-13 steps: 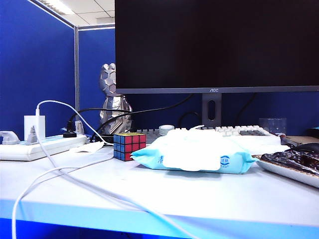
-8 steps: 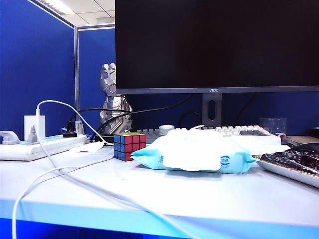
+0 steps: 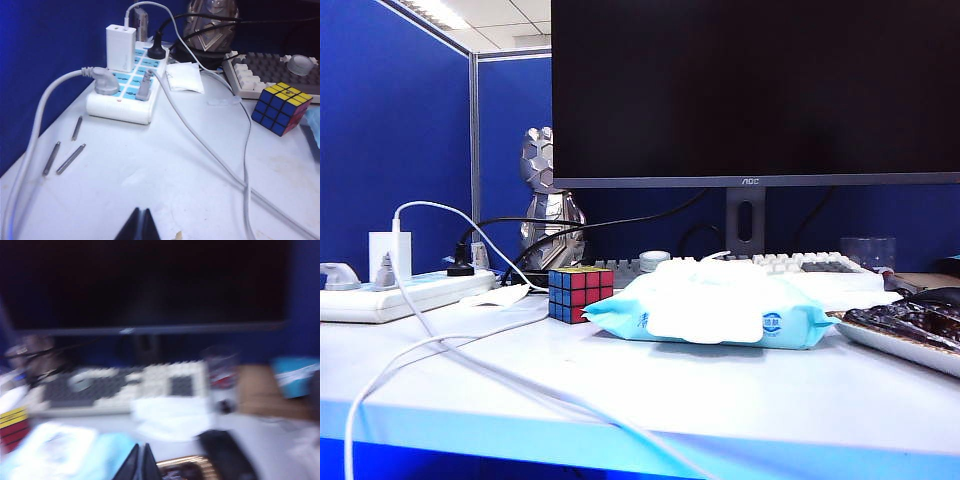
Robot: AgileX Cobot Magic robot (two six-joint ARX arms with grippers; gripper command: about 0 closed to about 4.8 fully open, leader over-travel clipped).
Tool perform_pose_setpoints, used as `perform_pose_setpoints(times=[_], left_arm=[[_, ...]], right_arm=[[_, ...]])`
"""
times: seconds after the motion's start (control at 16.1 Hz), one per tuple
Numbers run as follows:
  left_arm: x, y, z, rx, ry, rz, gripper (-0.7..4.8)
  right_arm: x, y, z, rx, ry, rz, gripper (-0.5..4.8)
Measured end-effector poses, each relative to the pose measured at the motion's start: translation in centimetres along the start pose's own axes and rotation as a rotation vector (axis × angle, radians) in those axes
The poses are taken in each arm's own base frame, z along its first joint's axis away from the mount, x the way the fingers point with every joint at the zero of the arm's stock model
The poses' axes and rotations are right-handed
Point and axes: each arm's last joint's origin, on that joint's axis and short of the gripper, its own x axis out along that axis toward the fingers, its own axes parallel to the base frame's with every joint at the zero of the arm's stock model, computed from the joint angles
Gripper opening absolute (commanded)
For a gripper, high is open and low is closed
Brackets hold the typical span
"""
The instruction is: Pull out a wet wipe from the sky blue wet wipes packet and place it on the table.
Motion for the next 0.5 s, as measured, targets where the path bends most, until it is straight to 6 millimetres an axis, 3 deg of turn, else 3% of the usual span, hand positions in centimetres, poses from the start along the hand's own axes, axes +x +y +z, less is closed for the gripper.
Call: perform_pose_setpoints(times=[0.25, 0.37, 0.5], left_arm=[[0.0, 0.0, 0.0, 0.0, 0.0, 0.0, -0.01], [0.0, 0.0, 0.0, 0.0, 0.0, 0.0, -0.01], [0.0, 0.0, 0.0, 0.0, 0.0, 0.0, -0.01]], right_arm=[[6.6, 0.2, 3.6, 0.076, 0.202, 0.3, -0.01], [11.6, -0.2, 2.7, 0.37, 0.451, 0.492, -0.01], [14.4, -0.7, 1.4, 0.564, 0.56, 0.521, -0.01]])
